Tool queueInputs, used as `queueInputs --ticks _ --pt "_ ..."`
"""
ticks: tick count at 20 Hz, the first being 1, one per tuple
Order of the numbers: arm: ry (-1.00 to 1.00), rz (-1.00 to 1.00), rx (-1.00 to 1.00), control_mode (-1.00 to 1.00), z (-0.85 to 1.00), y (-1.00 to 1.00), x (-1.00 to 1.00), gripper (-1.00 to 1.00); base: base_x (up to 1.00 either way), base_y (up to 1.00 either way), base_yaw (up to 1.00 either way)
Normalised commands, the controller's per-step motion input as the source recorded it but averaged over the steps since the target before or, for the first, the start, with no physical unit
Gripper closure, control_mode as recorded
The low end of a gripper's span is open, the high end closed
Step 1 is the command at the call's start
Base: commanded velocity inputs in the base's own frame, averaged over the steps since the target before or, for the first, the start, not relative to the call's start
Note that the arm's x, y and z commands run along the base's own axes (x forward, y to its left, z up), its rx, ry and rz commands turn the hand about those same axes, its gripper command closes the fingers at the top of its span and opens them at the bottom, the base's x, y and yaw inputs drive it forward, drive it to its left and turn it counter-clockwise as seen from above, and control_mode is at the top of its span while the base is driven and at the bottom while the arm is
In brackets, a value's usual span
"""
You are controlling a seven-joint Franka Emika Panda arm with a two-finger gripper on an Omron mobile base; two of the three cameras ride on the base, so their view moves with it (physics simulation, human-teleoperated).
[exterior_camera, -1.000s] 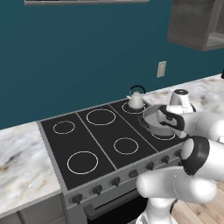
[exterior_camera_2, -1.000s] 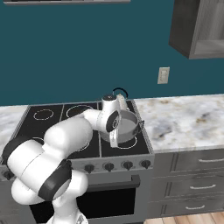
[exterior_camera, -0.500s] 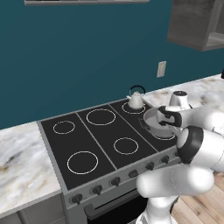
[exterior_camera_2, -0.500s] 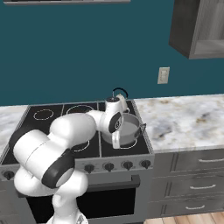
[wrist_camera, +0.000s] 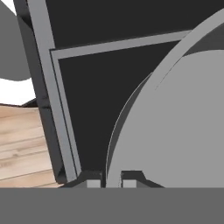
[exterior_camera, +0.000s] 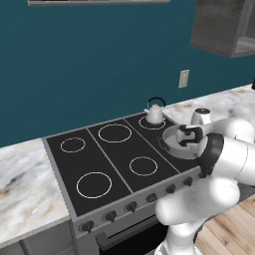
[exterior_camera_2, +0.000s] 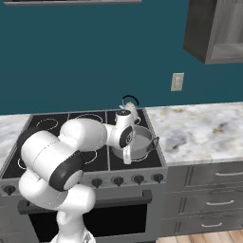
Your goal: Pick the kettle from the cabinet and place it on a stove burner. Then pick the pot from the counter and place it on another stove burner. Finally, turn both burners on.
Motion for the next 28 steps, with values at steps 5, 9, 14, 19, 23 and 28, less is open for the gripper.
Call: queueInputs --ticks 5,9,14,19,23,28 --pt "0.0 -0.02 0.0 -1.0 -0.18 -0.14 0.09 1.0 0.0 0.0 0.0" --pt "0.0 -0.02 0.0 -1.0 -0.11 -0.16 0.11 1.0 0.0 0.0 0.0" --pt "0.0 0.0 0.0 -1.0 -0.15 -0.04 0.22 1.0 0.0 0.0 0.0" --pt "0.0 0.0 0.0 -1.0 -0.17 -0.01 0.18 1.0 0.0 0.0 0.0" --pt "0.0 0.0 0.0 -1.0 -0.16 -0.06 0.05 1.0 0.0 0.0 0.0" --pt "0.0 0.0 0.0 -1.0 -0.11 -0.05 0.0 1.0 0.0 0.0 0.0"
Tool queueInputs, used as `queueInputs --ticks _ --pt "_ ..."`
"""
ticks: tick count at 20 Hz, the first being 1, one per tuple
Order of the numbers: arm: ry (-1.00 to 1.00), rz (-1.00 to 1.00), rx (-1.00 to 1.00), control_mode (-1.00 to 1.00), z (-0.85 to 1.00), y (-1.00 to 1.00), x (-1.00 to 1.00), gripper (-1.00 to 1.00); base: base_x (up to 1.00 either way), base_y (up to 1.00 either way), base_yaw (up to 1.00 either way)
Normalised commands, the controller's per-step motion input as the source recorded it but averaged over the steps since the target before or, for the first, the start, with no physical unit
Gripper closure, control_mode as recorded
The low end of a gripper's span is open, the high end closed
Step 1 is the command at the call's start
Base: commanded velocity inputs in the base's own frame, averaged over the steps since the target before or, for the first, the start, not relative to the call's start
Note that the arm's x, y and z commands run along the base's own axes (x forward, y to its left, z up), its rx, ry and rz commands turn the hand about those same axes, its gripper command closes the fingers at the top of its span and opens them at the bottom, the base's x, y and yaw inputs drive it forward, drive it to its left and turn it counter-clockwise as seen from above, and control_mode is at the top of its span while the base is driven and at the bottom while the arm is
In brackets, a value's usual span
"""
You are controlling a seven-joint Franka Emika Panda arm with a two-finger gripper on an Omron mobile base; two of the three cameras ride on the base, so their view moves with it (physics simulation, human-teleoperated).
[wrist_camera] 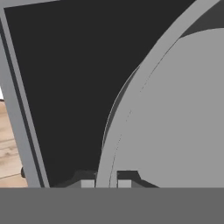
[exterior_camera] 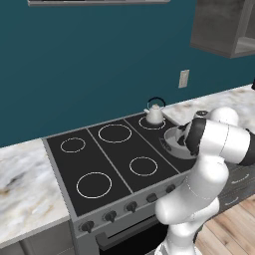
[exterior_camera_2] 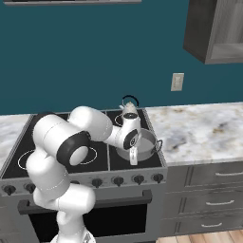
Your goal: Pick the kettle from the cabinet and place it on a stove burner. Then pick the pot from the counter and place it on another stove burner. Finally, turn both burners on.
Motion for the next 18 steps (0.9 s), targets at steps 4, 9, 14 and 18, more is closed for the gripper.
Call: queueInputs --ticks 4,9,14,18 --pt "0.0 0.0 0.0 -1.0 -0.1 -0.01 0.0 -1.0 0.0 0.0 0.0" --pt "0.0 0.0 0.0 -1.0 0.0 0.0 0.0 -1.0 0.0 0.0 0.0" --pt "-0.01 0.0 0.0 -1.0 0.0 0.0 -0.05 -1.0 0.0 0.0 0.0" --pt "0.0 0.0 0.0 -1.0 0.0 -0.04 -0.23 -1.0 0.0 0.0 0.0"
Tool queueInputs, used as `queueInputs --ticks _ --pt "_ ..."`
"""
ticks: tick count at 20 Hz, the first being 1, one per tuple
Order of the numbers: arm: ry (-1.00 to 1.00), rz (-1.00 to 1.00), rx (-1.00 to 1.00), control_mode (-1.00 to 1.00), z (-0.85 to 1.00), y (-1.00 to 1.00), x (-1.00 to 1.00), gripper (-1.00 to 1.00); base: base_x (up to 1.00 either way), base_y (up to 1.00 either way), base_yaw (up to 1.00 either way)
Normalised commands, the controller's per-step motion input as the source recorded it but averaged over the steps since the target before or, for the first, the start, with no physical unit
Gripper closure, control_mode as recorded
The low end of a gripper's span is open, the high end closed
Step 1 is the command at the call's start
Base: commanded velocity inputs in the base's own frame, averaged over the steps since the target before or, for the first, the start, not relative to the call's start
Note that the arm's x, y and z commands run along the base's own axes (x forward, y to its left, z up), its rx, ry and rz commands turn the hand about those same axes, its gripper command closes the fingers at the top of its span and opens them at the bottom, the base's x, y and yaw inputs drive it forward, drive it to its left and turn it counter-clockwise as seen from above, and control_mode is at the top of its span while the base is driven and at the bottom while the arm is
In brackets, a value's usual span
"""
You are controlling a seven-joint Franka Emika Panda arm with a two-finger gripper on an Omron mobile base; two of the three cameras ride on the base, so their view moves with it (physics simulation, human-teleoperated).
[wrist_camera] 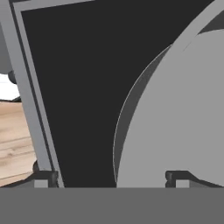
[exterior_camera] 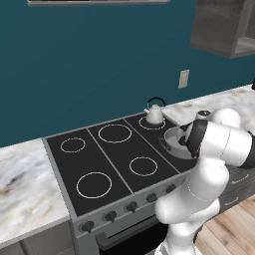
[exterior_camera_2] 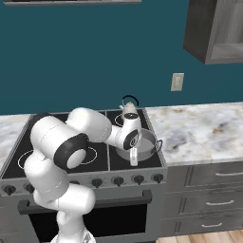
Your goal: Pick the kettle from the cabinet and place it on a stove burner. Then pick the pot from the counter and place it on another stove burner. Finally, turn both burners on.
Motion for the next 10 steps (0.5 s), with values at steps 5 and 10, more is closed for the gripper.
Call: queueInputs --ticks 5,10 --pt "-0.01 0.0 0.0 -1.0 0.12 -0.01 -0.28 -1.0 0.0 0.0 0.0" --pt "-0.01 0.0 0.0 -1.0 0.27 0.01 -0.22 -1.0 0.0 0.0 0.0"
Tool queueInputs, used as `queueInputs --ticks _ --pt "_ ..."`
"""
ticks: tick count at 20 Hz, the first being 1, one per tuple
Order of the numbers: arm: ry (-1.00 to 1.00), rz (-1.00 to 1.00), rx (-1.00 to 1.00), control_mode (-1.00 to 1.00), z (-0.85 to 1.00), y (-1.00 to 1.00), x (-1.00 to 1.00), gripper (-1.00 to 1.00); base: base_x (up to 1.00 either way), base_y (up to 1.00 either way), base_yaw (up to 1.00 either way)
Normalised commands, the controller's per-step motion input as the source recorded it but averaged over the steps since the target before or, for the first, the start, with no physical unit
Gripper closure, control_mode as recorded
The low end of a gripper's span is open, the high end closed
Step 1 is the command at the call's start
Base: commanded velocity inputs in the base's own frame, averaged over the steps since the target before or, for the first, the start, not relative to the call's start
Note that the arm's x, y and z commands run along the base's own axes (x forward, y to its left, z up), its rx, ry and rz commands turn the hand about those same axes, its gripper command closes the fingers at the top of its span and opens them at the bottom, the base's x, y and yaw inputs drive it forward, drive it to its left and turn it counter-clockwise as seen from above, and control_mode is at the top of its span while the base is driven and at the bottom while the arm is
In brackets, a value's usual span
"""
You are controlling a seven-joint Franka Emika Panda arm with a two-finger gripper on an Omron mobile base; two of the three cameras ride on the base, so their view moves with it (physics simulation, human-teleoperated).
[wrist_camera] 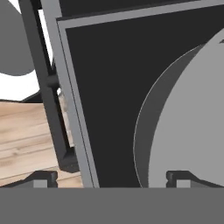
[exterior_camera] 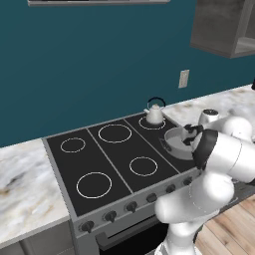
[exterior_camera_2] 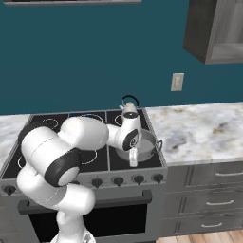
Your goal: Pick the kettle from the cabinet and place it on a stove burner. Then pick the pot from the counter and place it on another stove burner. Finally, turn both burners on.
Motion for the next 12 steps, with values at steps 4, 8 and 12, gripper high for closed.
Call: queueInputs --ticks 4,8,12 --pt "-0.01 0.0 0.0 -1.0 0.26 0.01 -0.24 -1.0 0.0 0.0 0.0" --pt "0.0 0.0 0.0 -1.0 0.22 0.0 -0.32 -1.0 0.0 0.0 0.0" --pt "0.0 -0.01 0.0 -1.0 0.17 0.0 -0.32 -1.0 0.0 0.0 0.0"
